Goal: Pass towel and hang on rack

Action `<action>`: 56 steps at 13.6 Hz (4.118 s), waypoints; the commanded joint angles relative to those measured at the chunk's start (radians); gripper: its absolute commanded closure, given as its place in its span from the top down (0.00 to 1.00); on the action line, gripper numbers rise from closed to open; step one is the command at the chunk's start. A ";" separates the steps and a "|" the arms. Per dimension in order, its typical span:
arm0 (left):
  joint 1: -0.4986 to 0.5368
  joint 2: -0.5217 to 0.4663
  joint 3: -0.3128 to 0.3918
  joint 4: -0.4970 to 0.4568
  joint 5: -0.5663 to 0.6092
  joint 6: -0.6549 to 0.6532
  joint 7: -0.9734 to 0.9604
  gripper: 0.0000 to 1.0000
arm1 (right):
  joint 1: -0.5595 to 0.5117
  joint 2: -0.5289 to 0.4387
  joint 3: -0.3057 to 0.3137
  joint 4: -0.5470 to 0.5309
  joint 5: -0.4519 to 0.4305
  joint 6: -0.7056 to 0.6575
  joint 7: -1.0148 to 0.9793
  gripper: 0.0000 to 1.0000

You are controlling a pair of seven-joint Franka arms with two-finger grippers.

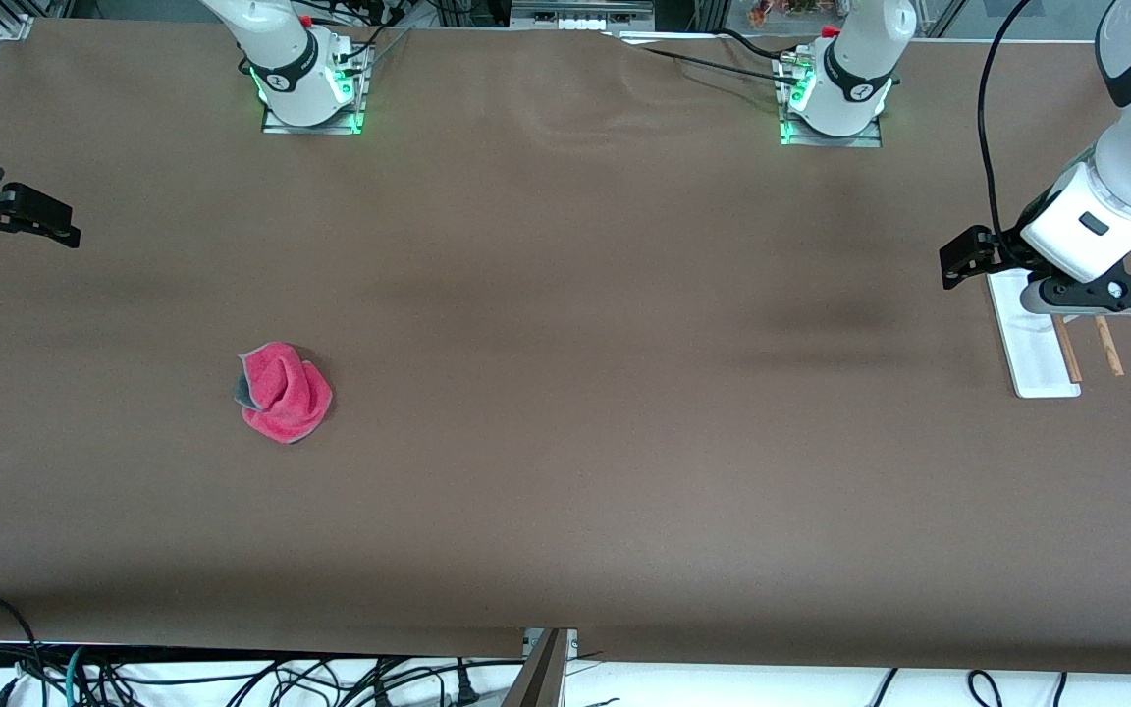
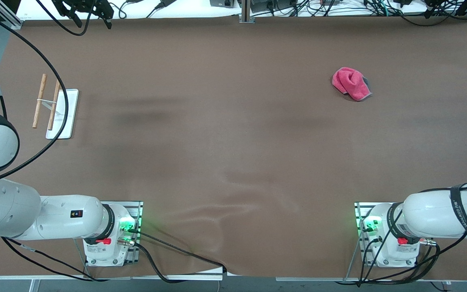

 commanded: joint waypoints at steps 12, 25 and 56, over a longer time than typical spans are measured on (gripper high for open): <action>-0.003 0.009 -0.006 0.029 -0.003 -0.026 -0.011 1.00 | -0.005 0.010 0.004 0.027 0.001 -0.007 -0.020 1.00; -0.002 0.011 -0.022 0.029 0.002 -0.026 -0.011 1.00 | -0.004 0.036 0.004 0.025 0.004 -0.006 -0.017 1.00; 0.001 0.009 -0.022 0.029 0.002 -0.035 -0.011 1.00 | -0.003 0.635 0.013 -0.006 0.144 0.395 -0.439 1.00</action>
